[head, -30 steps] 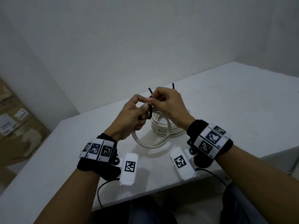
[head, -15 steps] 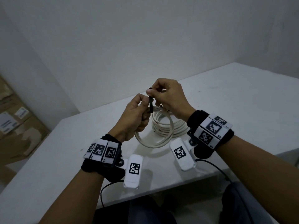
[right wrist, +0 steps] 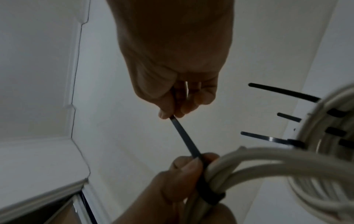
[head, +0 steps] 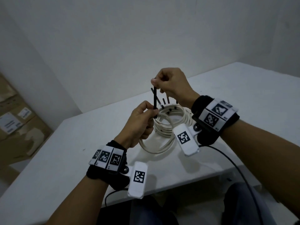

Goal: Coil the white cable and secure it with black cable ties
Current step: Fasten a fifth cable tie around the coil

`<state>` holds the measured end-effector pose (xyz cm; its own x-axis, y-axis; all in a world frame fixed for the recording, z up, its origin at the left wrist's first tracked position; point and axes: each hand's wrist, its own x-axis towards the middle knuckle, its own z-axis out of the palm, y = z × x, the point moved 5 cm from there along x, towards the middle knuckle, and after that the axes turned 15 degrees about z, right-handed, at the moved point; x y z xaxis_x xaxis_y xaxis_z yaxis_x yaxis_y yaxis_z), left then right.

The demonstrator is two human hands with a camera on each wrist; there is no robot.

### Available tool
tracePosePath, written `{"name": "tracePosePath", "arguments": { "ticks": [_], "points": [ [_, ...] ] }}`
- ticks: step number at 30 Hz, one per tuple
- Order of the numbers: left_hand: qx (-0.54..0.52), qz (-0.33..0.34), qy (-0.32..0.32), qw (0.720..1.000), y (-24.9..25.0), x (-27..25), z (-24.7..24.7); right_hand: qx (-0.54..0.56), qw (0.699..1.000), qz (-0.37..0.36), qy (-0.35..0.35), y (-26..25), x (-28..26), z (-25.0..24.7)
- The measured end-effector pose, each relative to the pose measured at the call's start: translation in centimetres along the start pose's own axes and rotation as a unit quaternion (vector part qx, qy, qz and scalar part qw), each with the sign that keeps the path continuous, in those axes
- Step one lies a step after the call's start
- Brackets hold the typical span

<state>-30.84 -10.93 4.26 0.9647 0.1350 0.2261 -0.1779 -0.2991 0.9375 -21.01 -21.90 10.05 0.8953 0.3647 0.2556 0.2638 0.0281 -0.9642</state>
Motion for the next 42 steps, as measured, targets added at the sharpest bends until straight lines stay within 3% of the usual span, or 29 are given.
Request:
{"name": "tracePosePath", "arguments": {
  "ticks": [7, 15, 20, 24, 26, 31, 34, 38, 42],
  "points": [
    [-0.022, -0.038, -0.011, 0.999, 0.5, -0.3, 0.6, 0.006, 0.998, 0.055, 0.000, 1.3, 1.9, 0.1],
    [-0.057, -0.080, -0.010, 0.995, 0.1, -0.5, 0.3, -0.005, 0.998, 0.061, 0.004, 1.0, 2.2, 1.0],
    [-0.082, -0.101, -0.015, 0.991, -0.4, -0.8, 0.1, -0.008, 1.000, 0.013, -0.012, 0.1, 1.4, 1.8],
    [-0.197, -0.083, -0.002, 0.977, -0.2, -0.7, -0.6, -0.006, 0.995, -0.039, -0.087, -2.7, -0.4, 1.6],
    [-0.247, -0.077, 0.010, 0.966, -0.4, -0.6, -1.0, -0.061, 0.990, -0.014, -0.124, -2.8, -1.1, 1.3],
    [-0.338, -0.053, 0.047, 0.938, -0.5, 0.3, -1.7, -0.165, 0.955, 0.127, -0.211, 1.8, -2.9, -0.1],
    [-0.317, -0.017, 0.099, 0.943, -0.6, 0.8, -2.2, -0.133, 0.953, 0.150, -0.227, 3.6, -4.0, -0.8],
    [-0.185, 0.008, 0.144, 0.972, -0.9, 1.2, -1.6, -0.102, 0.971, 0.123, -0.178, 3.8, -4.0, -1.6],
    [-0.154, 0.014, 0.170, 0.973, -1.1, 1.6, -1.5, -0.083, 0.979, 0.119, -0.144, 3.9, -3.5, -2.6]
  ]
}}
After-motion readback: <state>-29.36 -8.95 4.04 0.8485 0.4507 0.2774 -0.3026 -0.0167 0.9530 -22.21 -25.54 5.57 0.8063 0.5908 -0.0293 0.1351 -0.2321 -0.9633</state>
